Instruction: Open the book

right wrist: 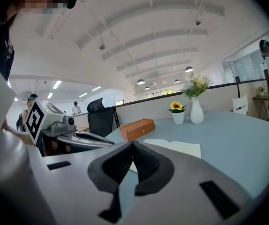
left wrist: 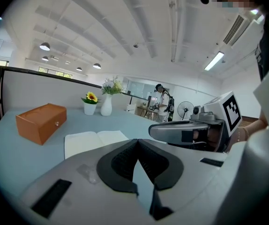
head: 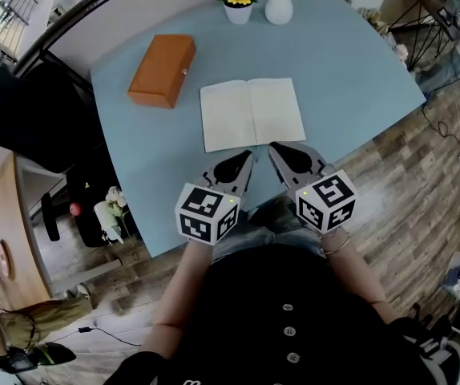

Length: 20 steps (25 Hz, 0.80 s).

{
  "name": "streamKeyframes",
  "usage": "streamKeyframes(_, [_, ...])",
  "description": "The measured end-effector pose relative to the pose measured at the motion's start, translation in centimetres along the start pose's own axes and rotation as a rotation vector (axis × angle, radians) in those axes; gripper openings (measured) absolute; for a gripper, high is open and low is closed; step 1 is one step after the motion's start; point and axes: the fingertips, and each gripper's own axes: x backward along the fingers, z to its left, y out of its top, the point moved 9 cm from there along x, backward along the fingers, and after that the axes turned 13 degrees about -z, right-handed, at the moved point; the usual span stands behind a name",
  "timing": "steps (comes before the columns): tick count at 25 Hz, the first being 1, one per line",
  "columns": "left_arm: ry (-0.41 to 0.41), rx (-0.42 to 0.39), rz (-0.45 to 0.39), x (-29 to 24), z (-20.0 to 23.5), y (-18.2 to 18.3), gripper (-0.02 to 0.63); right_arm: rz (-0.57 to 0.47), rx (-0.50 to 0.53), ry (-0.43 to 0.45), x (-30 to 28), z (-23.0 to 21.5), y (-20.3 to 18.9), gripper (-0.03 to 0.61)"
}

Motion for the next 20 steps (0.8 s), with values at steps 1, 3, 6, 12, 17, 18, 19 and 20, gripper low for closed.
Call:
streamKeyframes(1, [-0.003, -0.003, 0.005, -0.01, -0.02, -0.09, 0.012, 0.003, 0.0, 0.005, 0.0, 0.08, -0.08, 0.002])
streamKeyframes(3, [-0.009, -0.022, 0.02, 0.02, -0.16, -0.28, 0.012, 0.01, 0.0, 0.014, 0.09, 0.28, -0.28, 0.002])
streamKeyframes(6, [-0.014, -0.055, 0.04, 0.32, -0.56, -0.6, 0.012, 0.019, -0.002, 0.024, 0.37, 0.63, -0.53, 0.002])
streamKeyframes(12, [-0.021, -0.054, 0.065, 0.59, -0.68, -0.84, 0.012, 0.034, 0.003, 0.035, 0.56, 0.14, -0.51, 0.002])
streamKeyframes(17, [-0.037, -0.034, 0.068, 0.71, -0.59, -0.93, 0.012, 0.035, -0.009, 0.051, 0.56, 0.26, -0.69, 0.002])
streamKeyframes(18, [-0.039, -0.028, 0.068, 0.72, -0.6, -0.94, 0.012, 0.036, -0.012, 0.055, 0.54, 0.41, -0.78, 0.002])
streamKeyframes(19, [-0.039, -0.022, 0.067, 0.73, -0.62, -0.94, 0.012, 0.038, -0.012, 0.06, 0.52, 0.57, -0.86, 0.002])
streamKeyframes(20, [-0.038, -0.016, 0.063, 0.74, -0.64, -0.92, 0.012, 0.04, -0.01, 0.066, 0.51, 0.72, -0.93, 0.002])
